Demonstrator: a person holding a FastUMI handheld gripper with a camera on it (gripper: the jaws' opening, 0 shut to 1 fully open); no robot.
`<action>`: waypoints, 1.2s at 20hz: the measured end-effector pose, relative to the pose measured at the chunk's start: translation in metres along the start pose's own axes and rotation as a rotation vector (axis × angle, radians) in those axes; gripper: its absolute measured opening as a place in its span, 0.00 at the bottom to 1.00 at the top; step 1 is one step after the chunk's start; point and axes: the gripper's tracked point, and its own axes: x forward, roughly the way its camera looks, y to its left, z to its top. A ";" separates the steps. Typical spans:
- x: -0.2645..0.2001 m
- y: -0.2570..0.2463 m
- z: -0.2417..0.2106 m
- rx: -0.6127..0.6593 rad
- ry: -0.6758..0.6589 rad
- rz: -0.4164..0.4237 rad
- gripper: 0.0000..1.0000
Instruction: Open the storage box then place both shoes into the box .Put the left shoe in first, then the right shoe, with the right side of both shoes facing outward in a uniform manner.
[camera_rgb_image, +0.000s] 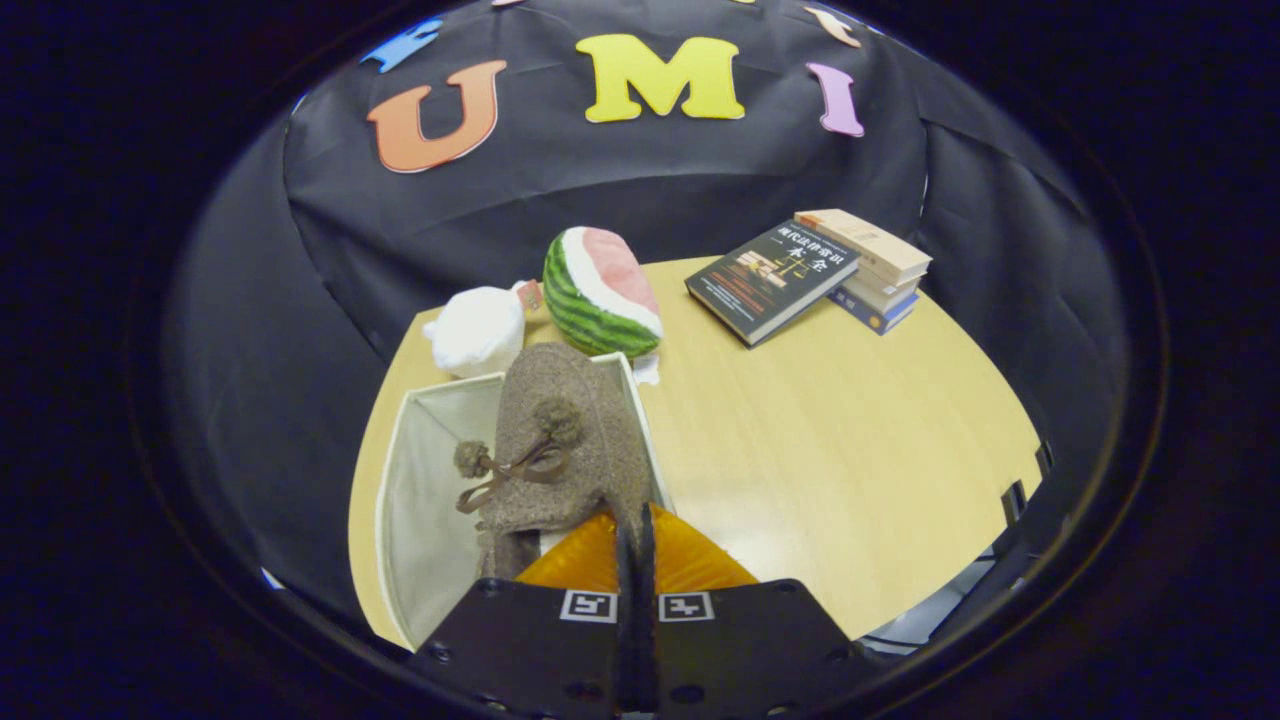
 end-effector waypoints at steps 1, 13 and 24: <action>0.002 0.003 0.000 -0.001 0.005 0.009 0.03; -0.044 0.001 0.035 -0.075 -0.144 0.160 0.80; -0.127 -0.125 0.106 -0.181 -0.420 0.163 0.92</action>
